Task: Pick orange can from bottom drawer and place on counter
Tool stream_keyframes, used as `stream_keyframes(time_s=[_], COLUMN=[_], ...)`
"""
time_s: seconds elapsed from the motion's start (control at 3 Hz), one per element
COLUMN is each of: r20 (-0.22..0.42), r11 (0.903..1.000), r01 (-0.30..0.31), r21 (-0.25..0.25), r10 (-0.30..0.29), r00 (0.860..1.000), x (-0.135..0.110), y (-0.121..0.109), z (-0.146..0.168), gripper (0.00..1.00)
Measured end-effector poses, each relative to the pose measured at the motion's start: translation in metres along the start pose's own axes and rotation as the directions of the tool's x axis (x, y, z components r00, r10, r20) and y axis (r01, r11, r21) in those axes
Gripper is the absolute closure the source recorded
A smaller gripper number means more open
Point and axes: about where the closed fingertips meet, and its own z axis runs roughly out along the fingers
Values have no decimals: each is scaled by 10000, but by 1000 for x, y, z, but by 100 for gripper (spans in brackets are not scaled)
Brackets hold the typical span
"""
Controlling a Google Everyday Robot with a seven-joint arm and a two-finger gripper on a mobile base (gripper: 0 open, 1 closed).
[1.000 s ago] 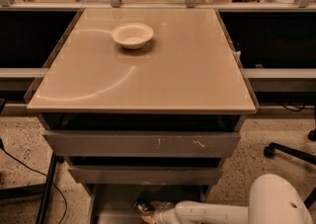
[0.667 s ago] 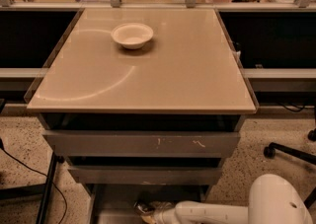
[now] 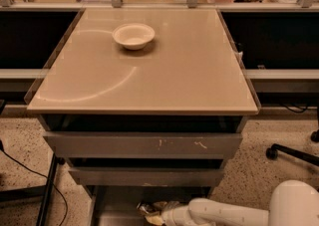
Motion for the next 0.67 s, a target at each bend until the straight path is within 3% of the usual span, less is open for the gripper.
stream_keyframes(time_s=[0.33,0.67], r20=[441,667], r11=[9983,9988], r01=[-51,189], r21=[-584,-441], r10=[77,-160], r00=[9990,9976], x=[-27,-50], y=[18,42], z=[-55,-114], gripper=[100,100])
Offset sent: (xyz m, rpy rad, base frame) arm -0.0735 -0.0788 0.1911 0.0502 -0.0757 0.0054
